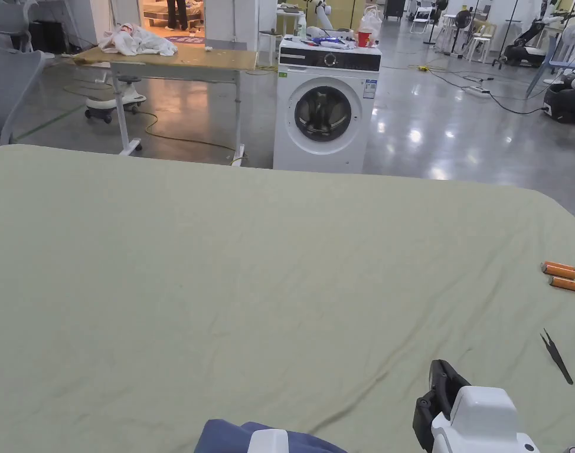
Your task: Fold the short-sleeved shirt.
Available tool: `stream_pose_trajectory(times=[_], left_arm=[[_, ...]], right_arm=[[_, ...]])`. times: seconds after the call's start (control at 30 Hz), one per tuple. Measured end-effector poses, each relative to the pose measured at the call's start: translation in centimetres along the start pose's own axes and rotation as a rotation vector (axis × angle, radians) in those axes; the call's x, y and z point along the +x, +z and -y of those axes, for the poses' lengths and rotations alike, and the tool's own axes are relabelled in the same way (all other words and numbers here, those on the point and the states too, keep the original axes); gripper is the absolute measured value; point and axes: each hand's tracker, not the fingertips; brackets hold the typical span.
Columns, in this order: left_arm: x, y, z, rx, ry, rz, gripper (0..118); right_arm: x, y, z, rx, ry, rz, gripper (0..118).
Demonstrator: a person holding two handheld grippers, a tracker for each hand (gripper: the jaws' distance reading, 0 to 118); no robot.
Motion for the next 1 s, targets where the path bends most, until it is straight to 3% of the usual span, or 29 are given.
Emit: stream_pose_trajectory(times=[0.2, 0.37, 0.73, 1.0], left_arm=[[1.1, 4.8, -1.0, 0.115, -0.165, -0.062, 5], [1.0, 9.8, -2.3, 0.385, -0.299, -0.290, 5], [-0.7, 16.2, -4.3, 0.864, -0.390, -0.673, 6], [-1.2, 17.4, -3.5, 1.045, -0.477, -0.775, 7]], right_arm=[[-0.4, -0.4, 0.0, 0.001, 0.000, -0.008, 2], [-1.2, -0.8, 0.0, -0.003, 0.000, -0.017, 2], [-2.2, -1.9, -1.4, 0.030, -0.030, -0.004, 2], [-2.1, -1.9, -2.7, 0.093, -0.045, 0.027, 2]])
